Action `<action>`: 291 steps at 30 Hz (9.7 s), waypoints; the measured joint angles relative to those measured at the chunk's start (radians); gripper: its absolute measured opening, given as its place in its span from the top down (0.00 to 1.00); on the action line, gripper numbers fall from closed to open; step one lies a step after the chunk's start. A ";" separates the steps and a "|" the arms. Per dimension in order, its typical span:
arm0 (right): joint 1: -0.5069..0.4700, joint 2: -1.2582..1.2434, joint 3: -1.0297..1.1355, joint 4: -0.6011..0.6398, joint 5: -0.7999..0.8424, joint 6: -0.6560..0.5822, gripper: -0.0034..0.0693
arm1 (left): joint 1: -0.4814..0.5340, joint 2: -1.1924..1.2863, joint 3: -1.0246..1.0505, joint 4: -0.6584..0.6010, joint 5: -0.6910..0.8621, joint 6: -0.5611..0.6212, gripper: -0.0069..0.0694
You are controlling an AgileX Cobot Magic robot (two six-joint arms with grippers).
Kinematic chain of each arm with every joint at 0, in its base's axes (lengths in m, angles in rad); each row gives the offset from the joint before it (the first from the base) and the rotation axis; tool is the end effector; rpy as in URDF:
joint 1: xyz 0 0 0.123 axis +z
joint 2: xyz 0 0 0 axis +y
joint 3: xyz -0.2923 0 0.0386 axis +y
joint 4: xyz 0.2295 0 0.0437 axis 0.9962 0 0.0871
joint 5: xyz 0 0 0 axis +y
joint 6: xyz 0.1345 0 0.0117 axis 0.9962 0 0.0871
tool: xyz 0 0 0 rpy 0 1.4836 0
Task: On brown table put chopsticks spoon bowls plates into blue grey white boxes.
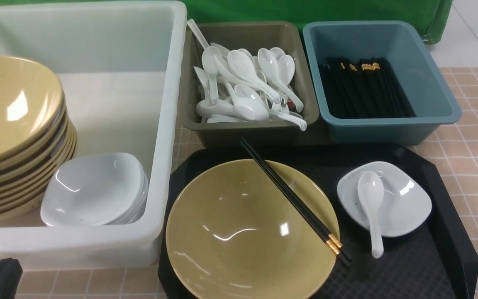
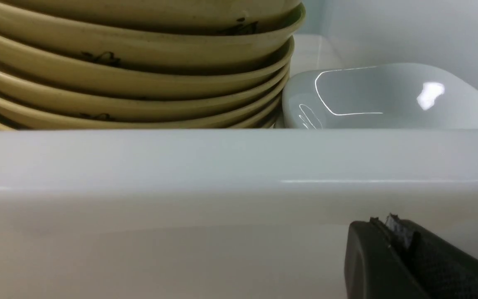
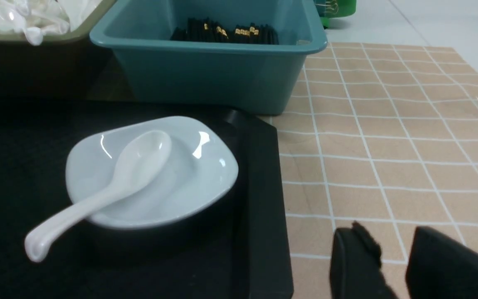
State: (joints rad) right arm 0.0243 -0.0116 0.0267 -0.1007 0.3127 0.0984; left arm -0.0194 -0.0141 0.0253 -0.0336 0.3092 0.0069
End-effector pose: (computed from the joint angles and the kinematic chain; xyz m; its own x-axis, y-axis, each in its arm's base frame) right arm 0.0686 -0.0025 0.1664 -0.2368 -0.0032 -0.9716 0.0064 1.0000 -0.0048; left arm 0.0685 -0.0027 0.1674 -0.2316 -0.0206 -0.9726 0.0235 0.9994 -0.0268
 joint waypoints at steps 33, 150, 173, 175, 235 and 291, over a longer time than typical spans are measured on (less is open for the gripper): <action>0.000 0.000 0.000 0.000 0.000 0.000 0.62 | 0.000 0.000 0.000 0.000 0.000 -0.001 0.91; 0.620 1.871 -1.762 0.068 0.921 -0.334 0.74 | -0.458 1.275 -1.128 -0.090 0.444 0.372 0.91; 0.119 2.168 -1.908 -0.047 0.169 0.011 0.73 | -0.459 1.712 -1.455 -0.386 -0.026 0.478 0.91; 0.106 2.190 -1.908 -0.043 0.220 0.020 0.66 | -0.459 1.712 -1.456 -0.377 -0.007 0.499 0.91; 0.335 1.799 -1.141 0.130 0.497 -0.130 0.65 | -0.459 1.632 -1.460 -0.299 0.471 0.551 0.91; 0.399 1.695 -1.815 0.223 0.943 -0.475 0.52 | -0.507 1.914 -1.625 -0.076 0.719 0.520 0.39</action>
State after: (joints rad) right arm 0.4228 1.6834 -1.7880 0.1223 1.2558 -0.3771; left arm -0.5261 1.9004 -1.6000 -0.1093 1.0279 0.5273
